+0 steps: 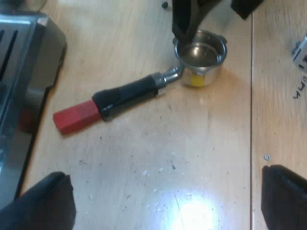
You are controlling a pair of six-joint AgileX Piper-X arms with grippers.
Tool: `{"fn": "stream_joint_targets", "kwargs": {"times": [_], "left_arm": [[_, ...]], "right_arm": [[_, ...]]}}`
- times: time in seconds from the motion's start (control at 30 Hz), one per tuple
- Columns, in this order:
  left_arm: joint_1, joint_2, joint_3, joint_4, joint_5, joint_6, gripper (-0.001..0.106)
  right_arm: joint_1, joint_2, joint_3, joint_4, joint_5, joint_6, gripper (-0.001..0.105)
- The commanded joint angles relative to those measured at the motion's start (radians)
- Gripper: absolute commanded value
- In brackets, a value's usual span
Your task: Put the handle in the coffee machine
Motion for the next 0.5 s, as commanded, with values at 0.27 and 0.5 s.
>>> {"fn": "stream_joint_targets", "kwargs": {"times": [0.27, 0.5], "left_arm": [[-0.002, -0.008, -0.009, -0.019, -0.003, -0.016, 0.080], [-0.002, -0.008, -0.009, -0.019, -0.003, -0.016, 0.080]], "right_arm": [[-0.008, 0.054, 0.000, -0.051, -0.060, -0.052, 0.082], [-0.009, 0.070, 0.000, -0.033, -0.026, -0.050, 0.082]]}}
